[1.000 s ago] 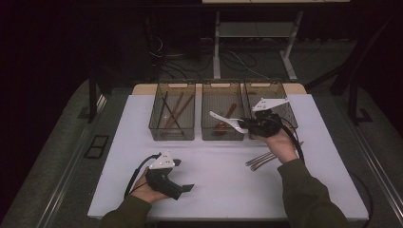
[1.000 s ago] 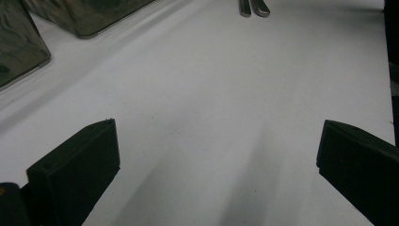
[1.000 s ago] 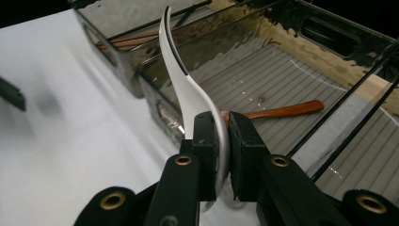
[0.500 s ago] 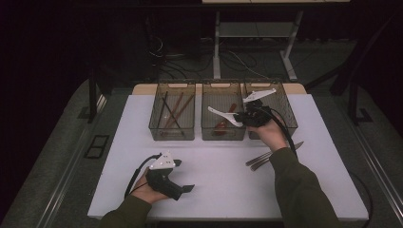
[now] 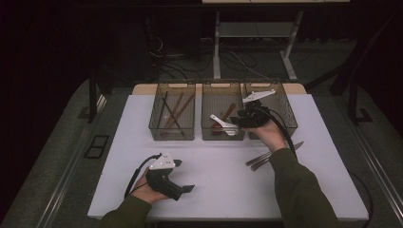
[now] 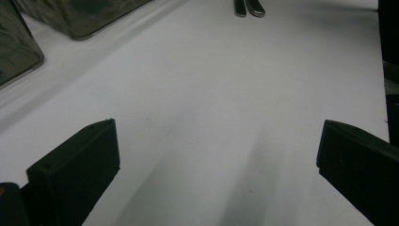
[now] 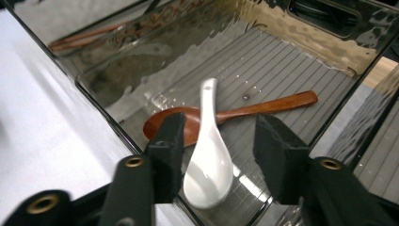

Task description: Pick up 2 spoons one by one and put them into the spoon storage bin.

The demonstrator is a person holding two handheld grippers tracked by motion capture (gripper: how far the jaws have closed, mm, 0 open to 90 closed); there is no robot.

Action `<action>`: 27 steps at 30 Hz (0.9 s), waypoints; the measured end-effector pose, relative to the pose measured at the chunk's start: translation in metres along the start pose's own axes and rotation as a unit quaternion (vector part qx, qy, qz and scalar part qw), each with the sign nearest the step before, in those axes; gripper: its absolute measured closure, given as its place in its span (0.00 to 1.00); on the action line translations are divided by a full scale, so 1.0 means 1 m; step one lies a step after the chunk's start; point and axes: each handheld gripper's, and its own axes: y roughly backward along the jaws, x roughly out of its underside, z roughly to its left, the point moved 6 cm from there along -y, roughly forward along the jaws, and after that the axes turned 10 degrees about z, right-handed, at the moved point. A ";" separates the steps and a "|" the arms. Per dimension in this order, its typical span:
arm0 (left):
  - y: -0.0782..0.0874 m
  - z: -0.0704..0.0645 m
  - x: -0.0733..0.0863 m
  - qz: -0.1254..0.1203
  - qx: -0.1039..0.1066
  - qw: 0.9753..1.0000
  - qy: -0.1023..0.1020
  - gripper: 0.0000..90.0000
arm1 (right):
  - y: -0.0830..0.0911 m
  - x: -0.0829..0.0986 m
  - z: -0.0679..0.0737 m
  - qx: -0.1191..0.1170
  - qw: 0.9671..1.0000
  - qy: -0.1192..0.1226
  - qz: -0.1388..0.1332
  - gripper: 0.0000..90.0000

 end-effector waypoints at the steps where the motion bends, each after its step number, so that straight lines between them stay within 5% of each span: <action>1: 0.000 0.000 0.000 0.000 0.000 1.000 0.000 0.00 | 0.002 0.000 0.000 -0.002 1.000 -0.003 -0.004 0.56; 13: 0.001 0.000 0.000 0.002 -0.001 1.000 -0.002 0.00 | 0.027 0.010 0.008 -0.022 0.999 -0.012 -0.037 0.50; 27: 0.000 -0.001 0.000 0.001 0.001 1.000 -0.002 0.00 | 0.047 0.057 0.015 -0.036 0.999 0.002 -0.032 0.85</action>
